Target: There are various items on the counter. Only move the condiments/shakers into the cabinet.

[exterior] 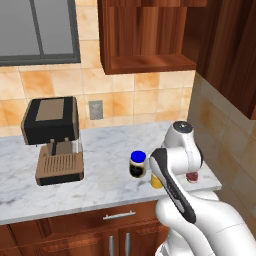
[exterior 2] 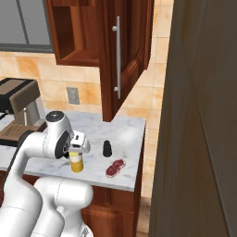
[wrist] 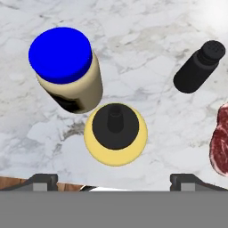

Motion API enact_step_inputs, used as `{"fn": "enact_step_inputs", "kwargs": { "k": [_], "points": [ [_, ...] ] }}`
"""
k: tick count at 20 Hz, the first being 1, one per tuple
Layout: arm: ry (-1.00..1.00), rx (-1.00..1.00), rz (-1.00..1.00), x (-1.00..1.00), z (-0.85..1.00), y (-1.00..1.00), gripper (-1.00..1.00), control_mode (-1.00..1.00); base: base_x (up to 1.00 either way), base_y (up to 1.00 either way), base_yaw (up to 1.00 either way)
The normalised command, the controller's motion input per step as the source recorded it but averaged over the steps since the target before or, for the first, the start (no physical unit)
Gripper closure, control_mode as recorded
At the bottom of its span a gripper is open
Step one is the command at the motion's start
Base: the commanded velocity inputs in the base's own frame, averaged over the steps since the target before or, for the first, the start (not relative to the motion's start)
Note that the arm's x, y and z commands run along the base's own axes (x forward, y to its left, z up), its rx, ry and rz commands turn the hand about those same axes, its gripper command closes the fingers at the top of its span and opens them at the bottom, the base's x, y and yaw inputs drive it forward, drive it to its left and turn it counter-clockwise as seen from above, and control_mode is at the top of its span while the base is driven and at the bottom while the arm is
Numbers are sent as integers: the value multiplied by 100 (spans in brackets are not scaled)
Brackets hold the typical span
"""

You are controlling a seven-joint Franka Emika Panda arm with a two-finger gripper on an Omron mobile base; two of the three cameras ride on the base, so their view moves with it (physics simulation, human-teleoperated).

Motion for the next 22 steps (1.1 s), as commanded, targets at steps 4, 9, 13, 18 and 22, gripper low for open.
{"fn": "enact_step_inputs", "kwargs": {
  "k": [4, 9, 13, 18, 22],
  "points": [
    [0, 0, 0, 0, -12, 0, -100, -100, 0, 0, 0],
    [0, 0, 0, 0, -5, 0, -100, -100, 0, 0, 0],
    [-3, 0, 0, 0, -6, 0, -100, -100, 0, 0, 0],
    [-3, 0, 0, 2, -11, 0, -100, -100, 0, 0, 0],
    [-2, 0, 0, 11, -10, 0, -100, -100, 0, 0, 0]
  ]
}}
